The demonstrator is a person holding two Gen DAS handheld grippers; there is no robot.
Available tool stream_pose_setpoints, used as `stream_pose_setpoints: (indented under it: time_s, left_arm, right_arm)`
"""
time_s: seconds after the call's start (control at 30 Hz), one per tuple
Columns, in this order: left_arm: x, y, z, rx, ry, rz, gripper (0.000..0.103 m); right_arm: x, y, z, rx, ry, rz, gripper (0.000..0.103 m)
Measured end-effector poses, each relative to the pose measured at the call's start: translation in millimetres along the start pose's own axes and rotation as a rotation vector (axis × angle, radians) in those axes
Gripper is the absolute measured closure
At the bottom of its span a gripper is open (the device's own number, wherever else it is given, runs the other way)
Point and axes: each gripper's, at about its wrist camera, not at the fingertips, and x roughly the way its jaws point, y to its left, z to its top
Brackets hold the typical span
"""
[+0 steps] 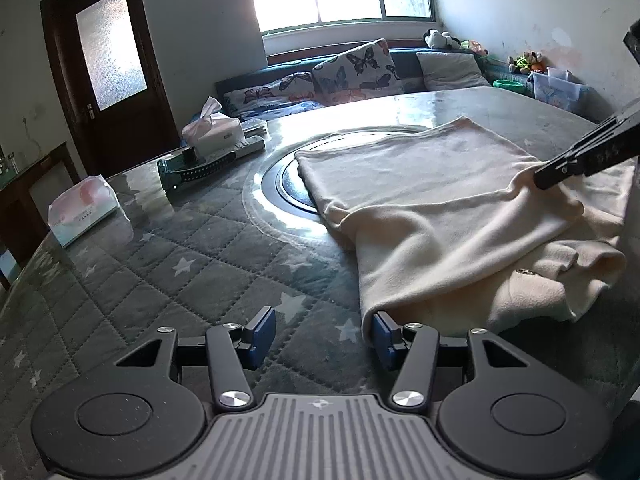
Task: Fold clothes
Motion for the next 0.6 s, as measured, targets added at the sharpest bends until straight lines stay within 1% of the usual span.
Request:
stream_pose_setpoints:
  time_s: [0.07,0.17,0.23,0.3,0.43,0.53,0.57,0.6]
  left_arm:
    - [-3,4,3,0.0,-0.004,0.001,0.048]
    - [-9,9,7,-0.001,-0.01,0.002,0.048]
    - [-12,13,10,-0.002,-0.014,0.003,0.048]
    - [-16,17,13,-0.002,-0.018,0.003,0.049]
    - [-22,24,19,-0.003,-0.026,0.004,0.049]
    - [-14,21,31,-0.014,-0.037,-0.023,0.051]
    - [-12,20,35,-0.017,-0.04,-0.032,0.056]
    - [-6,17,39,-0.015,-0.037,-0.049,0.064]
  right_arm:
    - [-6,-3,-1,0.002,-0.017,-0.01,0.09]
    - [-17,-4,0,-0.009,-0.049,-0.021,0.09]
    - [-24,-2,1,-0.026,-0.073,-0.011,0.09]
    - [-27,2,0,-0.041,-0.082,0.018,0.09]
    - [-21,11,-6,-0.069,-0.058,0.069,0.088]
    - [-14,14,-13,-0.078,-0.032,0.077,0.086]
    - [-13,13,-15,-0.079,-0.022,0.074,0.086]
    - [-11,13,-18,-0.079,-0.012,0.071,0.086]
